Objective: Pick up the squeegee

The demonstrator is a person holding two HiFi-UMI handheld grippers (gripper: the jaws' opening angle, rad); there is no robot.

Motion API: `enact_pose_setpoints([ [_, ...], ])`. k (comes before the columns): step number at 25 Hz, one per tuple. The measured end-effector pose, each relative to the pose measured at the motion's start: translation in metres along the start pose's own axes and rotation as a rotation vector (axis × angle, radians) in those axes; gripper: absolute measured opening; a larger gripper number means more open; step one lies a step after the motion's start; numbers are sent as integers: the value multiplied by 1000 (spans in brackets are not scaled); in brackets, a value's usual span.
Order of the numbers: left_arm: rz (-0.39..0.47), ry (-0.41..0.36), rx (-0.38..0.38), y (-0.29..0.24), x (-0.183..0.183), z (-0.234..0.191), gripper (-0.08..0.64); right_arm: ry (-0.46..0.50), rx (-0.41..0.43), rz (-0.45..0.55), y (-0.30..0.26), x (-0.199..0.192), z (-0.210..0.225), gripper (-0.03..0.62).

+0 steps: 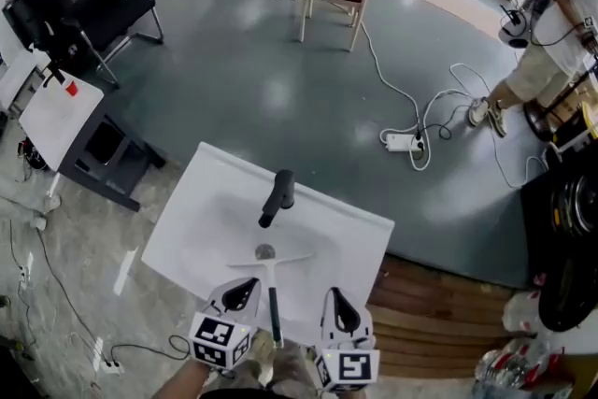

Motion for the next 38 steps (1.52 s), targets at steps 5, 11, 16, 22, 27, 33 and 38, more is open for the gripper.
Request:
enact_pose_setpoints([
  [5,-98,34,24,-25,-23,-9,3,-14,12,-28,-17,-3,7,-3],
  [11,-190,62,52,-54,-42,-17,3,-21,16,-55,-32,-15,20,-3],
  [16,-306,144,49,-72,-62,-24,3,-30,8,-76,-39,-22,24,-3],
  [22,-430,279,25,-96,-81,-33,31,-35,6,-100,-50,-30,29,-3],
  [27,-482,324,31,-113,-92,-37,131,-40,5,-105,-56,-31,32,-3],
  [33,-572,325,113,-128,-110,-38,183,-45,-5,-127,-58,-40,42,-3],
  [38,-631,326,139,-140,-113,-41,183,-47,-1,-125,-64,-37,48,-3],
])
Point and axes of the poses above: the fingertips, and each gripper's own axes: y backward along the fingers, z to its right, x out of its top, the point moved 8 cm from there along y, backward along the fingers, and after that the axes turned 5 degrees about z, right-handed, at the moved point
